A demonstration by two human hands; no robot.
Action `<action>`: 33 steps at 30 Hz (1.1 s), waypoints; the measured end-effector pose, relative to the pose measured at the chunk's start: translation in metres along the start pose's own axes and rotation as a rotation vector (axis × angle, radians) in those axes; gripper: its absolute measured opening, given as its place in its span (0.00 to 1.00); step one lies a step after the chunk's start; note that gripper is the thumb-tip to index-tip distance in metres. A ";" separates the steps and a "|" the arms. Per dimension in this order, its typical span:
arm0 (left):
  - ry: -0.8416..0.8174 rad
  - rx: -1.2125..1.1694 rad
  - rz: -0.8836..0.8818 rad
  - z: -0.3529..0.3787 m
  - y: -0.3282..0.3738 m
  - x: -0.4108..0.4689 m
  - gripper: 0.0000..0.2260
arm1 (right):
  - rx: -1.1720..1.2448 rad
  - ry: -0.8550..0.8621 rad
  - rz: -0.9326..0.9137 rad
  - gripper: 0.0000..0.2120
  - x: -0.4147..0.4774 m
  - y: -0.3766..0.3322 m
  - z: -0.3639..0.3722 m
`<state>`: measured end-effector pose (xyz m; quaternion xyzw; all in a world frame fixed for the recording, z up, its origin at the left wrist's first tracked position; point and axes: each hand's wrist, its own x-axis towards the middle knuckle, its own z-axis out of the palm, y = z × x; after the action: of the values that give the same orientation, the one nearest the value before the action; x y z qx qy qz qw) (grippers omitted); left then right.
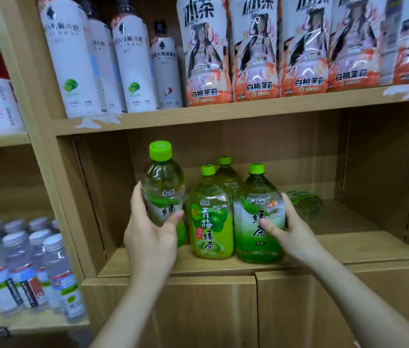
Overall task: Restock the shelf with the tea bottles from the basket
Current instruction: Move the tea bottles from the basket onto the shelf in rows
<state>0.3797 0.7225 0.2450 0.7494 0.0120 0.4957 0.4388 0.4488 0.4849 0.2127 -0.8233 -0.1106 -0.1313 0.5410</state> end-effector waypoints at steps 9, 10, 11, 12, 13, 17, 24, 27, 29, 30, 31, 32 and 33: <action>-0.346 -0.258 0.057 0.028 0.078 -0.031 0.34 | 0.324 -0.150 -0.139 0.38 -0.062 -0.051 -0.030; -0.372 -0.276 0.026 0.040 0.080 -0.037 0.35 | 0.292 -0.248 -0.149 0.39 -0.070 -0.053 -0.031; -0.401 -0.293 -0.013 0.051 0.080 -0.044 0.36 | 0.193 -0.260 -0.165 0.41 -0.075 -0.051 -0.032; -0.433 -0.306 -0.051 0.062 0.082 -0.050 0.37 | 0.088 -0.186 -0.188 0.41 -0.075 -0.045 -0.032; -0.464 -0.306 -0.081 0.072 0.085 -0.056 0.37 | 0.010 -0.053 -0.210 0.39 -0.072 -0.040 -0.033; -0.640 -0.190 0.023 0.102 0.101 -0.072 0.36 | -0.063 0.180 -0.219 0.32 -0.065 -0.019 -0.046; -0.548 0.652 0.937 0.140 0.081 -0.042 0.17 | -0.132 0.359 0.008 0.31 -0.037 0.023 -0.101; -0.804 1.150 1.179 0.148 0.063 -0.040 0.21 | -0.196 0.388 0.098 0.31 -0.024 0.040 -0.114; -0.876 1.381 1.326 0.147 0.058 -0.042 0.23 | -0.233 0.374 0.126 0.31 -0.017 0.046 -0.117; -0.874 1.397 1.397 0.147 0.055 -0.043 0.24 | -0.238 0.357 0.132 0.31 -0.014 0.047 -0.118; -0.866 1.356 1.436 0.148 0.050 -0.044 0.24 | -0.237 0.342 0.134 0.32 -0.012 0.048 -0.119; -0.841 1.312 1.454 0.147 0.047 -0.043 0.24 | -0.233 0.332 0.130 0.32 -0.011 0.049 -0.119; -0.822 1.283 1.446 0.146 0.043 -0.042 0.24 | -0.233 0.328 0.126 0.32 -0.010 0.051 -0.119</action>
<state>0.4502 0.5827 0.2254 0.7807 -0.3278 0.2479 -0.4708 0.4444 0.3556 0.2104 -0.8533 0.0465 -0.2414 0.4599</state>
